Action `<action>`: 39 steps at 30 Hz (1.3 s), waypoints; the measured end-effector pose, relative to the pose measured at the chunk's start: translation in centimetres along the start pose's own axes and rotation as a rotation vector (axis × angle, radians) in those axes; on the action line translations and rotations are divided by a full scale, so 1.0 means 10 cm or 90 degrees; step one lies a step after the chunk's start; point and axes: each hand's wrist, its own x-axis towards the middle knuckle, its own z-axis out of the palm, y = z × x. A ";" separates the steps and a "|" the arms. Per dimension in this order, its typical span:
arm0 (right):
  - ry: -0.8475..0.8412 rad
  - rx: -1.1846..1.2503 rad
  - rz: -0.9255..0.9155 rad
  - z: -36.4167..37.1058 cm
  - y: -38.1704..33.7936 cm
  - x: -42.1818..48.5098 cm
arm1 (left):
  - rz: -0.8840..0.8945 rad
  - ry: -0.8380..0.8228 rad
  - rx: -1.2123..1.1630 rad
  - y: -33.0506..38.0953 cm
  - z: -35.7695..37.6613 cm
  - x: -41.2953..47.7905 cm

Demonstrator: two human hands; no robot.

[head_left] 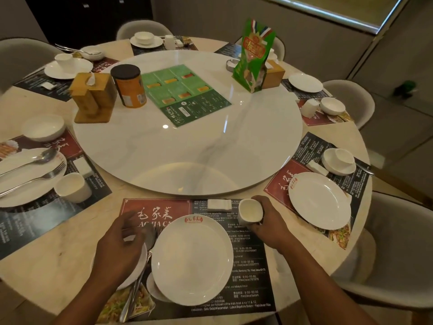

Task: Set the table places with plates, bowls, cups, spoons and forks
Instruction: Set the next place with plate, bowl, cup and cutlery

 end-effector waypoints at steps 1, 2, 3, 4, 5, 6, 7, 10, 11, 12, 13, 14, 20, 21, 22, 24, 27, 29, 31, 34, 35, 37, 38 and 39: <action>0.000 -0.004 0.002 0.00 0.00 0.00 | -0.001 0.001 -0.001 -0.01 -0.02 0.00; 0.000 -0.008 0.004 0.01 -0.01 0.00 | 0.000 0.002 0.000 -0.03 -0.04 0.01; 0.001 -0.010 0.008 0.01 -0.01 0.00 | 0.001 0.003 0.001 -0.05 -0.06 0.01; 0.001 -0.014 0.011 0.02 -0.02 -0.01 | -0.003 0.003 0.001 -0.06 -0.08 0.02; 0.002 -0.019 0.015 0.02 -0.02 -0.01 | -0.007 0.005 0.000 -0.08 -0.11 0.02; 0.002 -0.021 0.022 0.02 -0.03 -0.01 | -0.010 0.006 -0.001 -0.09 -0.13 0.03; 0.002 -0.022 0.028 0.02 -0.04 -0.01 | -0.014 0.008 -0.002 -0.11 -0.16 0.03; -0.007 -0.027 0.039 0.00 -0.07 -0.05 | -0.022 0.012 -0.002 -0.18 -0.25 0.04; -0.004 -0.023 0.035 -0.02 -0.10 -0.08 | -0.024 0.014 0.001 -0.21 -0.29 0.05; 0.010 -0.025 0.029 -0.04 -0.15 -0.10 | -0.027 0.020 0.007 -0.25 -0.33 0.05; 0.041 -0.039 0.019 -0.06 -0.22 -0.14 | -0.028 0.030 0.021 -0.30 -0.38 0.06; 0.090 -0.064 0.002 -0.07 -0.32 -0.18 | -0.027 0.041 0.043 -0.36 -0.42 0.06; 0.187 -0.075 -0.064 0.66 -1.26 -0.57 | -0.099 0.002 0.128 -0.68 -0.61 0.04; 0.101 -0.073 -0.053 0.89 -1.36 -0.63 | -0.108 -0.022 0.125 -0.70 -0.63 0.02; 0.028 -0.075 -0.045 1.13 -1.45 -0.69 | -0.113 -0.045 0.118 -0.72 -0.64 0.01; -0.037 -0.088 -0.030 1.53 -1.57 -0.76 | -0.117 -0.077 0.097 -0.74 -0.65 -0.02; -0.055 -0.137 -0.039 1.92 -1.72 -0.81 | -0.111 -0.107 0.079 -0.80 -0.67 -0.01; -0.035 -0.158 -0.053 2.00 -1.77 -0.81 | -0.105 -0.126 0.071 -0.83 -0.68 0.00; 0.006 -0.140 -0.035 1.98 -1.77 -0.76 | -0.103 -0.135 0.063 -0.87 -0.69 0.02; 0.044 -0.158 0.021 1.89 -1.72 -0.59 | -0.106 -0.124 0.040 -0.93 -0.70 0.08; 0.045 -0.161 0.039 1.86 -1.70 -0.54 | -0.109 -0.115 0.029 -0.95 -0.71 0.11; 0.052 -0.160 0.064 1.81 -1.70 -0.45 | -0.108 -0.096 0.003 -0.98 -0.72 0.19; 0.057 -0.157 0.069 1.80 -1.69 -0.42 | -0.103 -0.086 -0.008 -0.98 -0.72 0.25; 0.061 -0.157 0.072 1.80 -1.70 -0.39 | -0.105 -0.076 -0.020 -0.97 -0.72 0.30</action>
